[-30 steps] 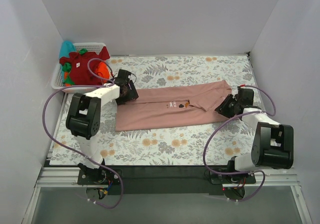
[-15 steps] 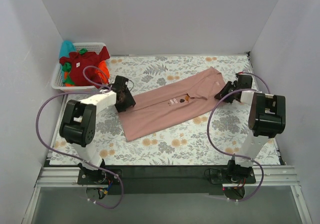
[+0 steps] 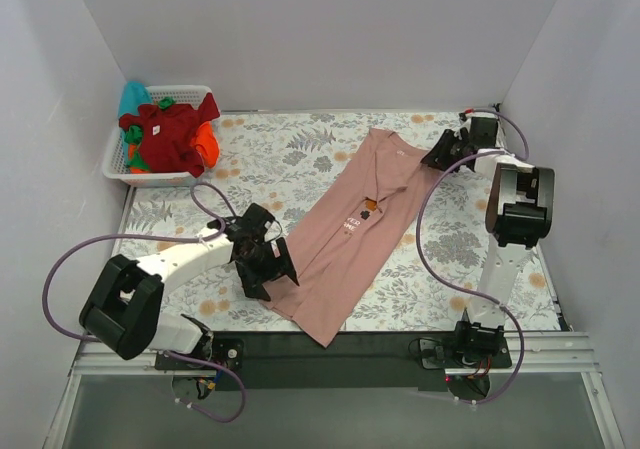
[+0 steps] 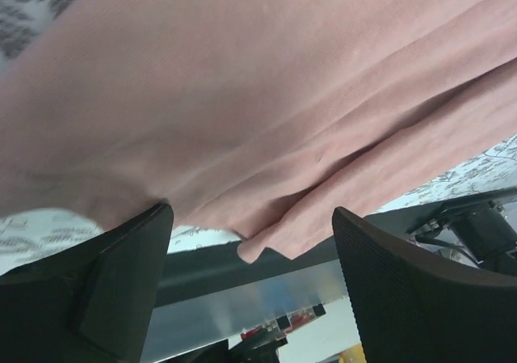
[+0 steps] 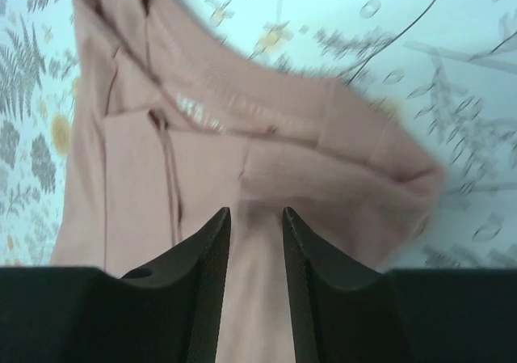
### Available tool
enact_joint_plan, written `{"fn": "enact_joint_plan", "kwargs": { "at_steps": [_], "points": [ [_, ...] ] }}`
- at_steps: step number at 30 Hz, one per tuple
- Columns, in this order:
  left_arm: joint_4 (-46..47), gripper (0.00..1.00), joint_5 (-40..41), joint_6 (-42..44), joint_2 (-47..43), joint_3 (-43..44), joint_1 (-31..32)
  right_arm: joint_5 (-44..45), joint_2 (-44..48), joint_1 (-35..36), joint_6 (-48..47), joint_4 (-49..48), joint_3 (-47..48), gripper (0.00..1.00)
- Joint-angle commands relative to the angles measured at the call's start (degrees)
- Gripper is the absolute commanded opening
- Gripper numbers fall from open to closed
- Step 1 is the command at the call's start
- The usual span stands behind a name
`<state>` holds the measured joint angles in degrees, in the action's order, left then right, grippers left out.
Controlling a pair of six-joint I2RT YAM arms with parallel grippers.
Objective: Fold and stack the t-shirts
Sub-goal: Fold the tshirt
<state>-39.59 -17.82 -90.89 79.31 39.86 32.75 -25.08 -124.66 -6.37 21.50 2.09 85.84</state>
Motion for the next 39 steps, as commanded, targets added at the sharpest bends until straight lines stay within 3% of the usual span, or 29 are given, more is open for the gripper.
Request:
{"fn": "enact_joint_plan", "kwargs": {
  "at_steps": [1,5,9,13,19,25,33,39],
  "points": [
    [-7.9,0.8,3.2,-0.7,-4.7,5.5,-0.1,0.6,9.3,3.1,-1.8,1.5,-3.4,0.4],
    [-9.9,0.82,13.6,3.5,-2.5,11.6,-0.2,5.8,16.5,8.9,-1.4,1.4,-10.0,0.4],
    [-6.6,0.82,17.3,5.5,0.7,13.6,-1.0,14.2,18.3,15.4,0.3,1.5,-12.4,0.34],
    [-3.3,0.82,21.7,6.9,3.9,14.9,-2.1,16.4,15.1,16.5,3.8,1.5,-12.5,0.33],
    [-2.2,0.82,23.5,7.8,6.0,15.5,-2.1,18.0,7.4,16.5,0.4,1.5,-8.7,0.33],
    [-1.5,0.82,21.3,7.4,5.9,13.0,-2.1,15.0,-1.3,14.0,-5.0,2.7,0.2,0.33],
    [-2.2,0.82,17.9,7.7,6.1,9.0,-2.1,8.3,-15.1,12.2,-10.6,12.8,26.5,0.34],
    [-2.3,0.78,15.5,7.2,4.7,6.3,-2.1,5.5,-10.7,12.9,-9.4,13.0,26.6,0.39]
  ]
}}
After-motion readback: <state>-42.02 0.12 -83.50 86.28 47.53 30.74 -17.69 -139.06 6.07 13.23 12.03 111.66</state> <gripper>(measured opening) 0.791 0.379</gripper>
